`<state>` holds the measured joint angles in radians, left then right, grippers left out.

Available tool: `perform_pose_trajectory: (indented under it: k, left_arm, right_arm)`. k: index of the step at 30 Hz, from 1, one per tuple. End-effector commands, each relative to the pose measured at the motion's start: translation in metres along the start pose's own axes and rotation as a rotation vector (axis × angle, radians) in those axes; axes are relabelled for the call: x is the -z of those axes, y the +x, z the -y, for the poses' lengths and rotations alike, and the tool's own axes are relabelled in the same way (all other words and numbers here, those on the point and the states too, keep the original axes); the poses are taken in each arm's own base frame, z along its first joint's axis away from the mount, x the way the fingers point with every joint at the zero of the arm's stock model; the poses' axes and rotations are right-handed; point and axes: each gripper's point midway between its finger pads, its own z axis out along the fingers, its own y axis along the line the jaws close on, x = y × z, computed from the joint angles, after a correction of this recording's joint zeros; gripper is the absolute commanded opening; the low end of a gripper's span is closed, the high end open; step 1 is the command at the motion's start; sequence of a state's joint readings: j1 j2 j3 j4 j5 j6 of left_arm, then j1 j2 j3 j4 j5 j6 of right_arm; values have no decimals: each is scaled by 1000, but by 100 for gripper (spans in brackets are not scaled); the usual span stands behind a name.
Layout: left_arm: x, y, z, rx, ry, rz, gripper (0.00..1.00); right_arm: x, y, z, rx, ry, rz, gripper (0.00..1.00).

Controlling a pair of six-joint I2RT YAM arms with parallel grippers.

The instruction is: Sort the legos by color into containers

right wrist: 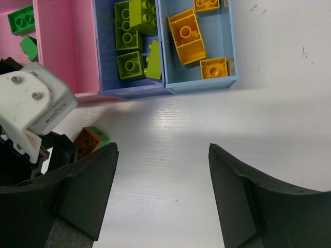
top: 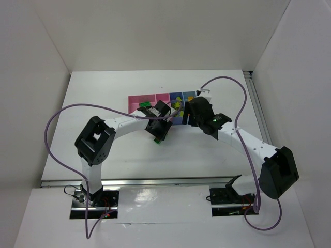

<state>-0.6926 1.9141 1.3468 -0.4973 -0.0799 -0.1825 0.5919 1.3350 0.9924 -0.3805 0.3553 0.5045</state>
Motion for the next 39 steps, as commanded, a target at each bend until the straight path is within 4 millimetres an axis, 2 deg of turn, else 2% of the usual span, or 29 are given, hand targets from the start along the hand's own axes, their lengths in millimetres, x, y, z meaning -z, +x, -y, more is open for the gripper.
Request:
perform_pose_trajectory:
  k: [1, 8, 9, 12, 14, 15, 17, 18, 19, 20, 21, 22, 24, 25, 26, 30, 31, 32, 33, 39]
  left_arm:
    - [1, -15, 5, -20, 23, 38, 62]
    - [1, -14, 11, 0, 54, 34, 46]
    - [6, -20, 12, 1, 56, 52, 42]
    - [6, -20, 12, 1, 56, 52, 29]
    - [11, -26, 12, 1, 58, 72, 26]
    - [19, -31, 13, 14, 61, 93, 18]
    - [27, -29, 9, 45, 70, 93, 12]
    - [31, -31, 2, 84, 90, 107, 10]
    - [41, -31, 9, 93, 165, 128, 3]
    - [49, -33, 5, 112, 201, 149, 0]
    - [56, -35, 8, 116, 245, 166, 0]
    - [72, -41, 11, 99, 292, 204, 0]
    - [85, -43, 21, 80, 425, 216, 0]
    - [95, -46, 22, 84, 464, 224, 0]
    - [105, -52, 25, 66, 508, 239, 0]
    - [147, -60, 35, 45, 811, 287, 0]
    - [153, -61, 35, 42, 853, 299, 0]
    - [160, -63, 35, 38, 890, 312, 0]
    - [165, -63, 38, 35, 951, 312, 0]
    - [183, -69, 35, 37, 1062, 368, 0]
  right_arm:
    - [5, -8, 1, -24, 1, 34, 78]
    - [3, -5, -1, -20, -11, 17, 78]
    - [3, -5, -1, -20, -11, 17, 78]
    - [0, -1, -2, -17, -13, 4, 78]
    - [1, -5, -4, -20, -18, 11, 78]
    - [1, -4, -5, -25, -32, 0, 78]
    - [-3, -3, -3, -50, -67, -17, 78]
    - [-3, -2, -5, -83, -138, -53, 78]
    - [-6, 5, -3, -99, -171, -85, 78]
    - [-1, 2, -11, -101, -287, -101, 78]
    - [0, 4, -17, -96, -352, -117, 78]
    - [10, 0, -25, -85, -432, -104, 78]
    - [22, -1, -39, -54, -565, -81, 78]
    - [35, -7, -49, -36, -651, -69, 78]
    - [38, -3, -53, -31, -689, -82, 78]
    - [58, -9, -69, 9, -859, -90, 79]
    - [58, -13, -71, 11, -881, -87, 81]
    - [61, -7, -75, 14, -919, -117, 82]
    - [65, -15, -78, 25, -941, -95, 83]
    - [73, -22, -90, 21, -1046, -107, 86]
